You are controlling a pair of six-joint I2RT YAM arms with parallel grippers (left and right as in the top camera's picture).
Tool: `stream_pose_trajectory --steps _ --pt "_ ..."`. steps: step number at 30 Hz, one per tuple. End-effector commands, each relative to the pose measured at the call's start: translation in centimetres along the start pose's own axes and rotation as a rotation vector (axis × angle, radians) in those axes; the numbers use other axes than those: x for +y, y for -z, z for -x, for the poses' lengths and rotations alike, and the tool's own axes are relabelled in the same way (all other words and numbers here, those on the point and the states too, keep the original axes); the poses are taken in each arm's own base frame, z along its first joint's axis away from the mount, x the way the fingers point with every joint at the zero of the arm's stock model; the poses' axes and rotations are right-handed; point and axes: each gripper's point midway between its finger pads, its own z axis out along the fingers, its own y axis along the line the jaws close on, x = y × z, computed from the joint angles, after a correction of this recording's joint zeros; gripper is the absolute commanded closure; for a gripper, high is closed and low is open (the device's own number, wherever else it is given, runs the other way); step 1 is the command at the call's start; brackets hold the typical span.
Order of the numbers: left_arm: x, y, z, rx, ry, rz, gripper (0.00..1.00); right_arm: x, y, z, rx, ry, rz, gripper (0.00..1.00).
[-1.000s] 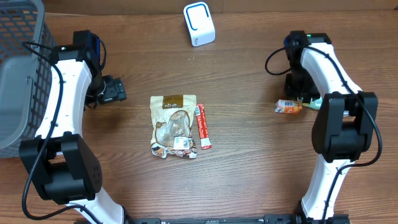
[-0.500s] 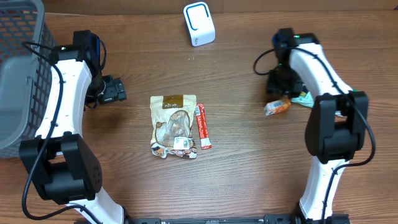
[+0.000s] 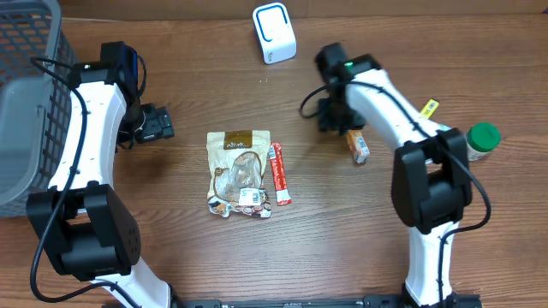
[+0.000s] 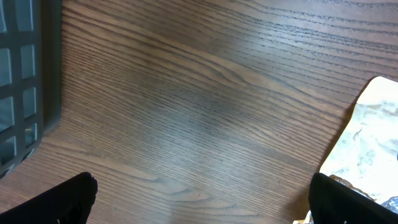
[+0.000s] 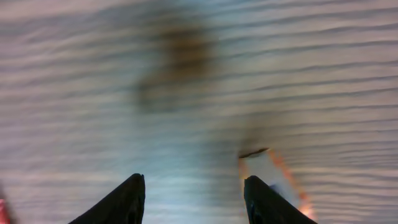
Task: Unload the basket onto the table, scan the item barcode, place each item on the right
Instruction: 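Move the right gripper left to the red stick beside the snack bag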
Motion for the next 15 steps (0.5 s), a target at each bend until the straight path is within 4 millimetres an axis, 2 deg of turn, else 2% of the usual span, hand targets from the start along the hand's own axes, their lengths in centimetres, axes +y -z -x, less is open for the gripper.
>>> stream_pose_trajectory --steps 1,5,11,15 --pt "-0.4 0.1 0.3 -0.006 -0.025 -0.006 0.00 2.6 1.3 -1.2 -0.006 0.057 0.016 0.48" --pt "-0.4 0.1 0.3 -0.006 -0.025 -0.006 0.01 4.8 0.9 -3.7 0.039 0.101 0.005 0.48" --pt "-0.4 0.1 0.3 -0.006 -0.025 -0.006 0.00 8.4 -0.1 -7.8 0.136 0.162 0.081 0.48" --pt "-0.4 0.1 0.3 -0.006 -0.025 -0.006 0.00 9.8 -0.7 -10.3 0.206 0.185 0.118 0.55"
